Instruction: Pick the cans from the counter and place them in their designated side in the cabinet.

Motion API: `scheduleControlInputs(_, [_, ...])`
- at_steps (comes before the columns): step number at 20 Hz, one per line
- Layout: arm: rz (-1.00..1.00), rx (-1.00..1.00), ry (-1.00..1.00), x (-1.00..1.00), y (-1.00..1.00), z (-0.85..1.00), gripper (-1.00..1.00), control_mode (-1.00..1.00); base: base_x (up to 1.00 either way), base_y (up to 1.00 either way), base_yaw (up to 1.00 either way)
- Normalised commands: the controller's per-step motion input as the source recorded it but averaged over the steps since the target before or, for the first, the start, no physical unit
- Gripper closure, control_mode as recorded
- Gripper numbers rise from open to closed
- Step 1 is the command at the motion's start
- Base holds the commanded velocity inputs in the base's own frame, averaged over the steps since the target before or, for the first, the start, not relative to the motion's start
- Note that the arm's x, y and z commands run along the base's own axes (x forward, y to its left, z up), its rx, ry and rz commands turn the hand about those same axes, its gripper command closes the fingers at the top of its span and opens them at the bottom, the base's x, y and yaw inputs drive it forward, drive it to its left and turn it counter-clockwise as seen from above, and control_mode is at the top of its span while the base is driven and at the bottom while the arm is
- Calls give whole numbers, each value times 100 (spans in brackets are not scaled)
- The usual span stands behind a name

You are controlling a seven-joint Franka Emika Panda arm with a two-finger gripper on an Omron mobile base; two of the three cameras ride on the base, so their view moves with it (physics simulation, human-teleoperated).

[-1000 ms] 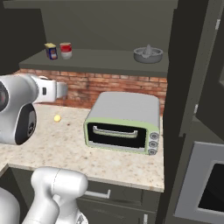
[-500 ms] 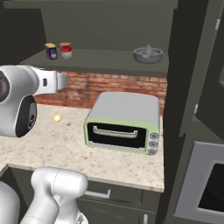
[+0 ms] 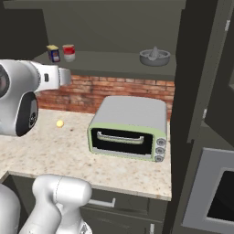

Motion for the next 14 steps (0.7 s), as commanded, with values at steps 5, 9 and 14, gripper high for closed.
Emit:
scheduleControlInputs(5, [1, -1, -2, 15, 0, 4, 100, -100, 0, 0, 0])
scheduleControlInputs(9, [0, -2, -3, 20, 0, 0, 100, -100, 0, 0, 0])
scheduleControlInputs(14, [0, -2, -3, 21, 0, 0, 100, -100, 0, 0, 0])
